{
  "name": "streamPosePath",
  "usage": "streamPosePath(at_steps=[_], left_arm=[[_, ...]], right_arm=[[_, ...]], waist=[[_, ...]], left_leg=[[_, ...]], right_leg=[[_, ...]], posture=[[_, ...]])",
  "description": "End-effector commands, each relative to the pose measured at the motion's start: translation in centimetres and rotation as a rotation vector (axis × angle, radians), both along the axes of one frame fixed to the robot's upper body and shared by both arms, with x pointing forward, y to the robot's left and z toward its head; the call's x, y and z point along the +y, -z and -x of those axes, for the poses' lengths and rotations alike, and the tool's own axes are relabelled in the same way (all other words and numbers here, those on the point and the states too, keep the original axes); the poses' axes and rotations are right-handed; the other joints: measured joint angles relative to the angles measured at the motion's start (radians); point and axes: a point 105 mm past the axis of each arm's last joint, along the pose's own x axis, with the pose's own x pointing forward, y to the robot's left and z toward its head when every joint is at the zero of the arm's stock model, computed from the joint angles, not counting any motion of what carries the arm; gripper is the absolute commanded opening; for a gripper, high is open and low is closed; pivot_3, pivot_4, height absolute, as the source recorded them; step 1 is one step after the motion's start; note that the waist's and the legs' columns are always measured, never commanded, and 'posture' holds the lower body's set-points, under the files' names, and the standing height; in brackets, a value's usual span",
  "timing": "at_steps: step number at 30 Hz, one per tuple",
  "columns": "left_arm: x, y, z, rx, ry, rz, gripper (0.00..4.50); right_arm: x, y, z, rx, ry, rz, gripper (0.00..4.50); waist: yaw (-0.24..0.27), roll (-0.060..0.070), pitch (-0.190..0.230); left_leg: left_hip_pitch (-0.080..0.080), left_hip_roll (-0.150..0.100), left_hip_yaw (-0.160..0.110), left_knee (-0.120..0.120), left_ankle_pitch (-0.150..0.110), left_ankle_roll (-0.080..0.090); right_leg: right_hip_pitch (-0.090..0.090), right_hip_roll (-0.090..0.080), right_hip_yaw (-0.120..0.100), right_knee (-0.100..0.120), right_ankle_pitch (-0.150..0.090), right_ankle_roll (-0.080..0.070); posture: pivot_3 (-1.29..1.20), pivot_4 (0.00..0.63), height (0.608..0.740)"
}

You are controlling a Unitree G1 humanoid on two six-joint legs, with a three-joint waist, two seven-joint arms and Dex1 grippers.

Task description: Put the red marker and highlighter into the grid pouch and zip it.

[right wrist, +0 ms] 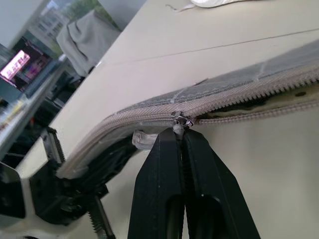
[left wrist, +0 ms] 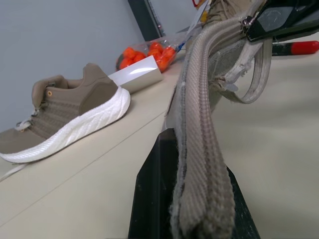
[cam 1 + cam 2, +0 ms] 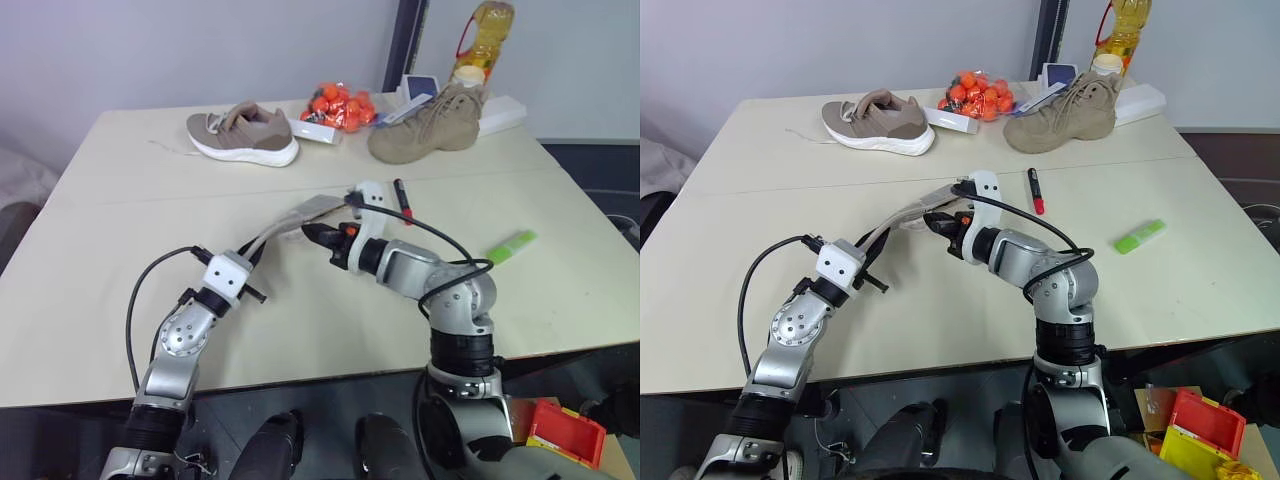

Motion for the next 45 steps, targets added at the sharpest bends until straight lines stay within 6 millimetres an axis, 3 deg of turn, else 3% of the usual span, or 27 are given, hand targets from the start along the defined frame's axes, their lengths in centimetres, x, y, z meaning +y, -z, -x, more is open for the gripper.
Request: streamPosePath(at_steps=[1,9,17,20,25,28,34,35,39,42,45], left_arm=[[-0.8,-1.3,0.4,-0.063,0.041,-0.014,0.0],[-1.9,-0.9,1.1,-0.028,0.118,-0.013,0.0],[-2.1,-0.9,1.4,-0.019,0.14,-0.018,0.0],[-2.1,-1.0,1.3,-0.021,0.135,-0.017,0.0],[-1.8,-1.3,1.0,-0.028,0.102,-0.001,0.0],[-0.7,-1.5,0.6,-0.029,0.042,0.019,0.0],[1.2,-1.7,0.0,-0.035,-0.047,0.015,0.0],[1.5,-1.7,-0.2,-0.033,-0.066,0.011,0.0],[2.1,-1.3,-1.0,-0.016,-0.117,-0.018,0.0],[1.7,-0.9,-1.5,0.007,-0.12,-0.017,0.0],[1.1,-0.8,-1.6,0.014,-0.108,-0.011,0.0]], right_arm=[[1.3,-1.3,0.8,-0.073,-0.059,-0.007,0.11],[3.6,-1.7,1.9,-0.107,-0.166,0.009,0.11],[6.4,-1.4,4.9,-0.143,-0.38,0.063,0.11],[6.7,-1.1,5.4,-0.152,-0.427,0.085,0.11],[6.0,-1.2,4.4,-0.194,-0.369,0.123,0.11],[4.0,-1.5,3.5,-0.24,-0.317,0.146,1.01],[-1.3,-1.7,0.8,-0.313,-0.123,0.28,4.17],[-2.7,-1.6,0.1,-0.327,-0.074,0.321,4.44],[-10.5,-0.1,-4.1,-0.306,0.247,0.509,4.44],[-13.8,0.6,-6.1,-0.29,0.416,0.557,4.44],[-15.3,1.2,-7.4,-0.277,0.506,0.555,4.44]], waist=[[0.0,0.0,0.0],[0.0,0.0,0.0],[0.0,0.0,0.0],[0.001,0.0,0.0],[0.001,0.0,0.0],[0.001,0.0,0.0],[0.005,0.0,0.0],[0.005,0.0,0.0],[0.007,0.0,0.0],[0.005,0.0,0.0],[-0.001,0.0,0.0]], left_leg=[[0.0,0.0,0.0,0.0,0.0,0.0],[0.0,0.0,0.0,0.0,0.0,0.0],[0.0,0.0,0.0,0.0,0.0,0.0],[0.0,0.0,0.0,0.0,0.0,0.0],[0.0,0.0,0.0,0.0,0.0,0.0],[0.0,0.0,0.0,0.0,0.0,0.0],[0.0,0.0,0.0,0.0,0.0,0.0],[0.0,0.0,0.0,0.0,0.0,0.0],[-0.001,0.0,0.0,0.0,0.0,0.0],[-0.001,0.0,0.001,0.001,0.0,0.0],[-0.001,0.0,0.001,0.0,0.0,0.0]], right_leg=[[0.0,0.0,0.0,0.0,0.0,0.0],[0.0,0.0,0.0,0.0,0.0,0.0],[-0.001,0.0,0.0,0.0,0.0,0.0],[-0.001,0.0,0.0,0.0,0.0,0.0],[-0.001,0.0,0.0,0.0,0.0,0.0],[-0.001,0.0,0.0,0.0,0.0,0.0],[0.0,0.0,-0.001,-0.001,0.0,0.0],[0.0,0.0,-0.001,-0.001,0.0,0.0],[0.001,0.0,-0.001,-0.001,0.0,0.0],[0.001,0.0,-0.001,-0.001,0.0,0.0],[0.0,0.0,-0.001,-0.001,0.0,0.0]], posture=[[0.0,0.15,0.74],[0.0,0.15,0.74],[0.0,0.15,0.74],[0.0,0.15,0.74],[0.0,0.15,0.74],[0.0,0.15,0.74],[0.0,0.15,0.74],[0.0,0.15,0.74],[0.0,0.15,0.74],[0.0,0.15,0.74],[0.0,0.15,0.74]])
